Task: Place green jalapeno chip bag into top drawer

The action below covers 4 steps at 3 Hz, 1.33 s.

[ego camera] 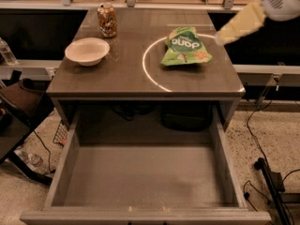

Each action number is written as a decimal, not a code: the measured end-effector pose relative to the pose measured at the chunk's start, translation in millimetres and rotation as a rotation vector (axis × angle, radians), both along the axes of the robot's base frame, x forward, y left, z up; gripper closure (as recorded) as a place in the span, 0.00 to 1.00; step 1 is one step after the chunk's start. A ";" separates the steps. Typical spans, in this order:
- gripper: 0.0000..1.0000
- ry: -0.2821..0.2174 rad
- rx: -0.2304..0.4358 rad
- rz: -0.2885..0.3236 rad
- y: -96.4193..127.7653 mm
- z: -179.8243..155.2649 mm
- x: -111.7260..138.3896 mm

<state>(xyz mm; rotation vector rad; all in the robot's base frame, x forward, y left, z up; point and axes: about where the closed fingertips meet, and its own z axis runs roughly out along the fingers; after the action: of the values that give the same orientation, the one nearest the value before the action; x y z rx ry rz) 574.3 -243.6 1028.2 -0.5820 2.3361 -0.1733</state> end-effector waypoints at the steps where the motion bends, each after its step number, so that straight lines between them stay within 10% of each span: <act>1: 0.00 -0.090 0.126 -0.019 12.1 -13.3 48.0; 4: 0.00 -0.087 0.164 0.042 49.0 -46.6 107.9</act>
Offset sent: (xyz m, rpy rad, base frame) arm 0.0356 0.0082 -0.0143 0.0998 -0.0542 -0.0191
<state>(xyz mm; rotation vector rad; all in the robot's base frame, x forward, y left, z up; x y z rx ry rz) 682.2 -194.7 981.6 -0.5316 2.2269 0.0123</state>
